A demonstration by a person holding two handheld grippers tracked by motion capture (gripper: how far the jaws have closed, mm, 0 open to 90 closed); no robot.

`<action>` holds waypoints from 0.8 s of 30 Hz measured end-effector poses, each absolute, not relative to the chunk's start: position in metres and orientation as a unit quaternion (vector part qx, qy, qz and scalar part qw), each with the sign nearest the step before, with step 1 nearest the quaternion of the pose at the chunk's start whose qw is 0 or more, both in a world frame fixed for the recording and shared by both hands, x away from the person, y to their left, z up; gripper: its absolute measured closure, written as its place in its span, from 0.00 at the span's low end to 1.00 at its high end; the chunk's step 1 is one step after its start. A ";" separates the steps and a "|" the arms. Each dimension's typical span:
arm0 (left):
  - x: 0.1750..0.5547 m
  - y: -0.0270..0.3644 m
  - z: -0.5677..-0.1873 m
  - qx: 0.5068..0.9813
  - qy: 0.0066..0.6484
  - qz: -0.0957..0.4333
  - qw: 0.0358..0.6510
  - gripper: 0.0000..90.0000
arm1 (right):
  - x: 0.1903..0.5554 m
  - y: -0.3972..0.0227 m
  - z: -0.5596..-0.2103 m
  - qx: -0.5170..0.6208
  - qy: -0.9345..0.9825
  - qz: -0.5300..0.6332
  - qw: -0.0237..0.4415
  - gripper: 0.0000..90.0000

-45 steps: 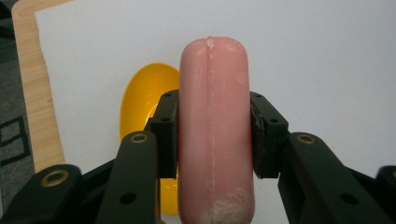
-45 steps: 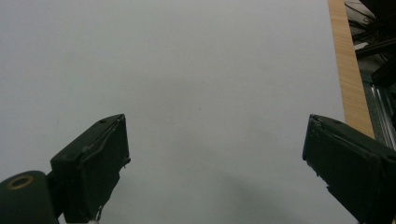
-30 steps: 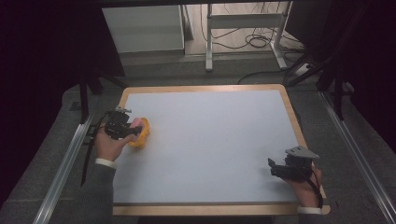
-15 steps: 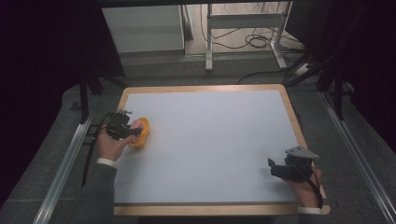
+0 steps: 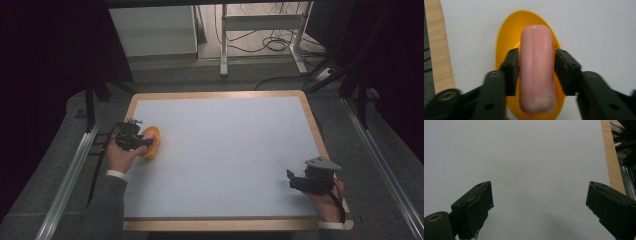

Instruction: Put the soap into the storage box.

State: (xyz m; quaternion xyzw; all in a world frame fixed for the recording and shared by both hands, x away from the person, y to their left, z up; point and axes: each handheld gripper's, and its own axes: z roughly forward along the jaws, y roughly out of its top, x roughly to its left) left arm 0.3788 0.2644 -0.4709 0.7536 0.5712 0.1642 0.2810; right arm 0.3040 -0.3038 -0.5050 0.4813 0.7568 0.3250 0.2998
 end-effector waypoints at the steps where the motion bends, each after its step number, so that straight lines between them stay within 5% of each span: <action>1: 0.379 0.264 -0.471 0.754 0.571 0.164 0.281 0.48 | 0.304 -0.304 -0.505 0.481 0.757 0.325 0.300 0.08; 8: 0.365 0.265 -0.452 0.746 0.551 0.180 0.329 0.30 | 0.304 -0.304 -0.505 0.482 0.757 0.324 0.299 0.08; 24: 0.308 0.247 -0.455 0.765 0.471 0.182 0.399 0.26 | 0.304 -0.303 -0.503 0.477 0.755 0.331 0.305 0.08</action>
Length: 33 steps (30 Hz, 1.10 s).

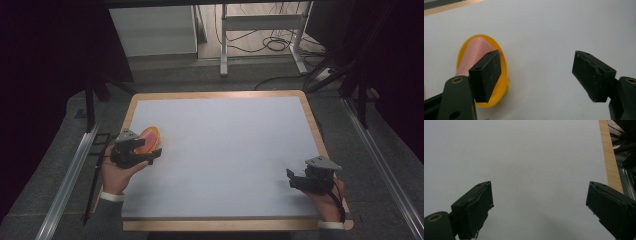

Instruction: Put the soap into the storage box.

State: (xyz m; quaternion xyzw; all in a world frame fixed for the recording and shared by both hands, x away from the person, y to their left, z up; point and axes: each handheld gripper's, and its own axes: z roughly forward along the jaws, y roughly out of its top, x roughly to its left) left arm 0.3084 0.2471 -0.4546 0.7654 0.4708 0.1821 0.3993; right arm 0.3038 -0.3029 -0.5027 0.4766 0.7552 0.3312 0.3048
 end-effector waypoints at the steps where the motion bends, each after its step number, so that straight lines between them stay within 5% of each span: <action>1: 0.305 0.247 -0.456 0.764 0.472 0.187 0.399 0.26 | 0.304 -0.303 -0.503 0.477 0.755 0.331 0.305 0.08; 14: 0.270 0.258 -0.502 0.742 0.494 0.155 0.427 0.29 | 0.304 -0.303 -0.503 0.476 0.756 0.330 0.305 0.08; 33: 0.268 0.263 -0.515 0.740 0.509 0.138 0.417 0.29 | 0.305 -0.300 -0.503 0.472 0.758 0.332 0.305 0.08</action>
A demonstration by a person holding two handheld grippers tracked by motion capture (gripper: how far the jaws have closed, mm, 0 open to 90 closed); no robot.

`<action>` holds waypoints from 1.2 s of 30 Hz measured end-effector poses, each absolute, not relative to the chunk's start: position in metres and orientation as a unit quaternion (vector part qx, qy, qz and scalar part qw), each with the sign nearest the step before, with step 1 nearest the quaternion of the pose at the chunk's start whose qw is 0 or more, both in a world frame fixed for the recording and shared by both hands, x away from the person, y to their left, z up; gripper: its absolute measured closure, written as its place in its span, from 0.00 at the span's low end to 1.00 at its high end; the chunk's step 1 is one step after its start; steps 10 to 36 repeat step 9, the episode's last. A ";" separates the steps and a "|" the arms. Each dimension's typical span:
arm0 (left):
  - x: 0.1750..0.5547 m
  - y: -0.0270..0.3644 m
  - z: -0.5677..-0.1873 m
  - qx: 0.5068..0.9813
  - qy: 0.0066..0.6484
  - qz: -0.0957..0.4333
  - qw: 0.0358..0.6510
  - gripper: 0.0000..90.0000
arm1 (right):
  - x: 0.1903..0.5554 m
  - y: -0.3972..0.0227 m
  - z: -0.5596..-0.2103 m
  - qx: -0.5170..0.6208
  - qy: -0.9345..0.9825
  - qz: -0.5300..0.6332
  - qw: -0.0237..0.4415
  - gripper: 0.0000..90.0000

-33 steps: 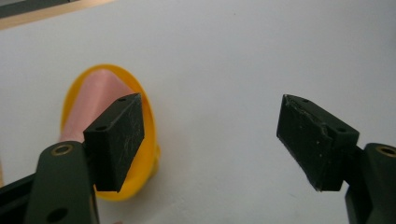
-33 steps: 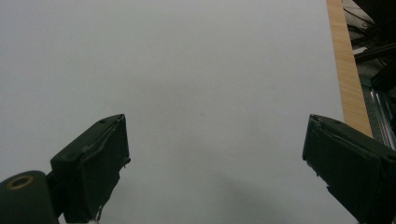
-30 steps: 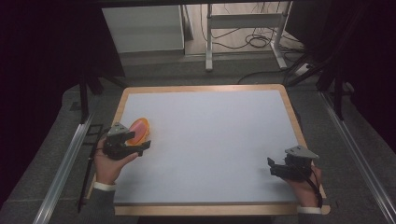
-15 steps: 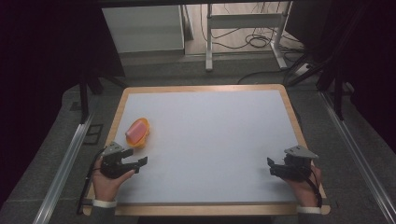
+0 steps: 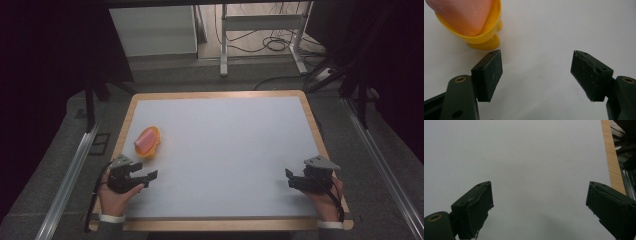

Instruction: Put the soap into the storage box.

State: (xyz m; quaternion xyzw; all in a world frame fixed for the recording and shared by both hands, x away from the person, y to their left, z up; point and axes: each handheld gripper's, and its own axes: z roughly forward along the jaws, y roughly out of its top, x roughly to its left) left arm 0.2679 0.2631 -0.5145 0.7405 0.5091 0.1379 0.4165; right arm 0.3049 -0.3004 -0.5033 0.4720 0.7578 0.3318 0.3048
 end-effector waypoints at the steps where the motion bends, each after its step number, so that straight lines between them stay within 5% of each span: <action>1: 0.268 0.264 -0.513 0.738 0.510 0.140 0.420 0.29 | 0.305 -0.300 -0.504 0.472 0.758 0.331 0.304 0.08; 36: 0.268 0.266 -0.513 0.738 0.511 0.140 0.417 0.28 | 0.305 -0.299 -0.503 0.469 0.759 0.332 0.306 0.08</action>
